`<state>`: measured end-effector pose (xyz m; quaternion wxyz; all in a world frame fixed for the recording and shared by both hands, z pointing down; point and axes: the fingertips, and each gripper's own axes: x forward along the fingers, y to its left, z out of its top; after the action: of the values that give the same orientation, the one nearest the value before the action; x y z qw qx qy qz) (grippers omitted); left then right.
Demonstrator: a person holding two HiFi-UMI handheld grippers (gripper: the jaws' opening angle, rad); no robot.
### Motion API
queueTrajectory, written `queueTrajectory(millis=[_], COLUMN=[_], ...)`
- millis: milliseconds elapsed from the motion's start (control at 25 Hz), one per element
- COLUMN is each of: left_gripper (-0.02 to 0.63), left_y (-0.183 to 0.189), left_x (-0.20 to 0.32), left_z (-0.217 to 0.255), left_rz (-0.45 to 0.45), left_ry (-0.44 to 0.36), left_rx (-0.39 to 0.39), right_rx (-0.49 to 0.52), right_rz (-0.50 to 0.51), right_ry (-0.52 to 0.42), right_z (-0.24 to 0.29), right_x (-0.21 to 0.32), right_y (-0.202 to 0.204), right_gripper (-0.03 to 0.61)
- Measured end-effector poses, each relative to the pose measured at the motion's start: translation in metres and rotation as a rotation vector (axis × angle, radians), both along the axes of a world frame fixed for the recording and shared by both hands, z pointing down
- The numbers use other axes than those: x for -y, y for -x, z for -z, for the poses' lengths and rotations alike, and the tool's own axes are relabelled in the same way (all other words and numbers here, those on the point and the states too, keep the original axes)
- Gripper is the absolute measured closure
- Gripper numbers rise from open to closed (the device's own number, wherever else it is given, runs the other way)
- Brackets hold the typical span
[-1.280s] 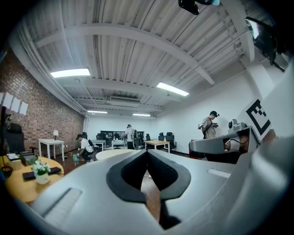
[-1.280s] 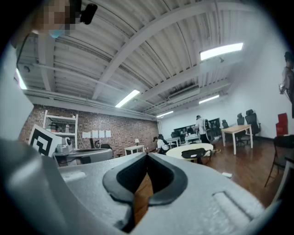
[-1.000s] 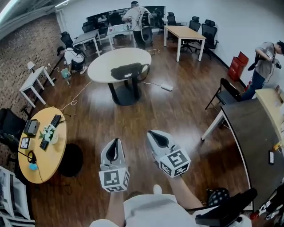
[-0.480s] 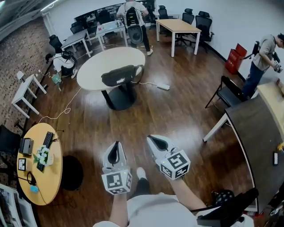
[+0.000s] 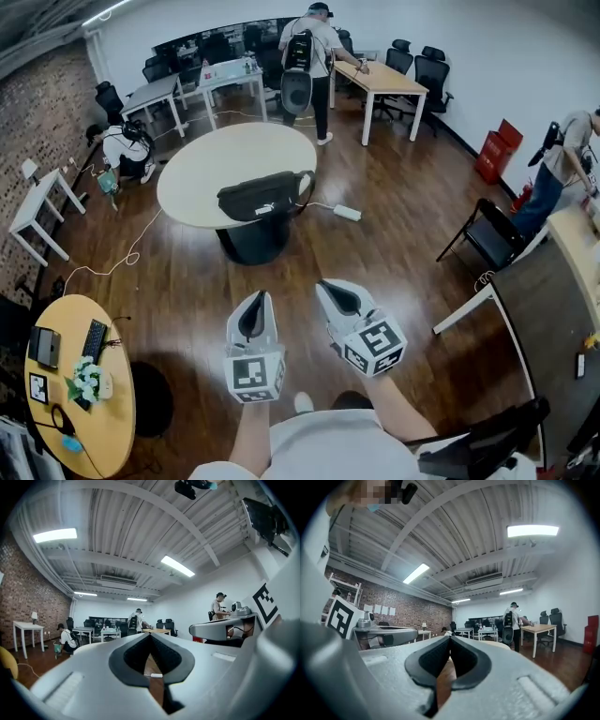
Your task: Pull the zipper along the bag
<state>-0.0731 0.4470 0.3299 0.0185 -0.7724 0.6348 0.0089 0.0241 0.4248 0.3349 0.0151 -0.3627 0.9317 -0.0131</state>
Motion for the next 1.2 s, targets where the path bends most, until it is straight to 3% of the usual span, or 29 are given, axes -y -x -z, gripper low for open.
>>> queueTrajectory(millis=[200,480,680,840,1040,1200], left_gripper=[0.597,0.597,0.597,0.597,0.597,0.597], left_y=[0.010,0.006,0.001,0.003,0.024,0.061], left_x=[0.057,0.177,0.277,0.335,0.388,0.448], left_z=[-0.029,-0.022,0.004,0.012,-0.021,-0.040], left_rz=[-0.003,-0.012,0.007,0.038,0.052,0.056], left_ry=[0.087,0.066,0.014,0.002,0.072,0.103], left_rx=[-0.046,-0.026,0.011,0.028,0.027,0.020], right_rx=[-0.037,-0.020,-0.084,-0.097,-0.122,-0.189], right_rz=[0.013,0.016,0.014,0.023,0.041,0.062], right_ry=[0.078,0.048,-0.053,-0.067,0.029,0.002], right_z=[-0.023,-0.015,0.008,0.011,-0.035,-0.054], right_x=[0.052,0.179,0.284,0.345,0.405,0.453], right_y=[0.014,0.018,0.015,0.013,0.038,0.076], right_gripper=[0.586,0.586,0.586,0.586,0.586,0.586])
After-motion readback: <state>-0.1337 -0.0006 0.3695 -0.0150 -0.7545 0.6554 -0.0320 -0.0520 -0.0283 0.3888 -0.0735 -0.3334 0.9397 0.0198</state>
